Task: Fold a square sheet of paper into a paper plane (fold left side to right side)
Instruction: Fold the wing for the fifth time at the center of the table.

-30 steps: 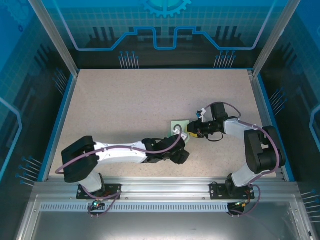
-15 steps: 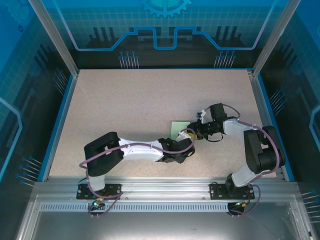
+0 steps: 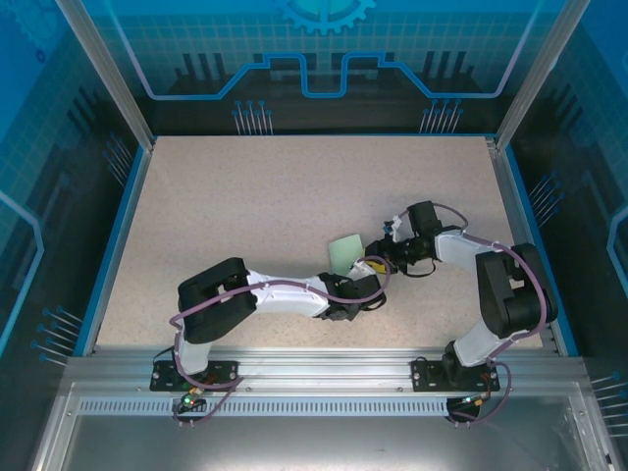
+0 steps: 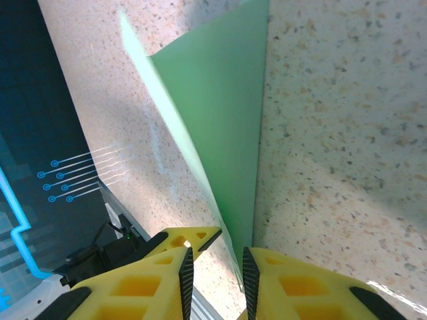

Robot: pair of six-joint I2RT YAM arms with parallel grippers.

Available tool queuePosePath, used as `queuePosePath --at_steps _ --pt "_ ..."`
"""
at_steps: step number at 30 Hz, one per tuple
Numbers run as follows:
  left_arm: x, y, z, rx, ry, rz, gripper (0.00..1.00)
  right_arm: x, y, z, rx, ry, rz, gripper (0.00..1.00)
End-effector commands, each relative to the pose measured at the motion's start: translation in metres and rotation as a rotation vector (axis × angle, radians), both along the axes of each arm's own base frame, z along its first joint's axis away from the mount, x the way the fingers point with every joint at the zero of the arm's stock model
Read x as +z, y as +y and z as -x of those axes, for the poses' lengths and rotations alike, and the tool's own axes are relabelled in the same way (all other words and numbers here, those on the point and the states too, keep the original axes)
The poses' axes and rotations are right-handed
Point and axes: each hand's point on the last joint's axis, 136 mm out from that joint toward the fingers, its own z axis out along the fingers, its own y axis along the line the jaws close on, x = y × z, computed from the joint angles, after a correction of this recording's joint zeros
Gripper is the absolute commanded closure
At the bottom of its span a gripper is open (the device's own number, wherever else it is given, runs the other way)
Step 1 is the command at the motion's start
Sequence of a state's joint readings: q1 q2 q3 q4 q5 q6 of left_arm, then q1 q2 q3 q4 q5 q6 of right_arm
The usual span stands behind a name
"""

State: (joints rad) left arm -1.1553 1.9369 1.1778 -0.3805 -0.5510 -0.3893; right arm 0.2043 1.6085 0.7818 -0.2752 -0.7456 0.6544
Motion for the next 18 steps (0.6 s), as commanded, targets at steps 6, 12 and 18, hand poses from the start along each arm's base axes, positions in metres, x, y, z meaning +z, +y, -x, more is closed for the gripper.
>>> queuePosePath --at_steps 6,12,18 --pt "-0.005 -0.001 0.000 -0.009 -0.002 -0.032 0.55 -0.003 0.000 0.001 0.019 0.016 0.047 0.68" --pt "-0.005 0.000 0.001 -0.007 0.001 -0.014 0.56 0.003 -0.005 -0.003 0.020 -0.004 0.055 0.56" --pt "-0.004 0.003 0.002 -0.003 0.011 0.025 0.58 0.003 -0.017 -0.002 -0.008 -0.012 0.055 0.45"
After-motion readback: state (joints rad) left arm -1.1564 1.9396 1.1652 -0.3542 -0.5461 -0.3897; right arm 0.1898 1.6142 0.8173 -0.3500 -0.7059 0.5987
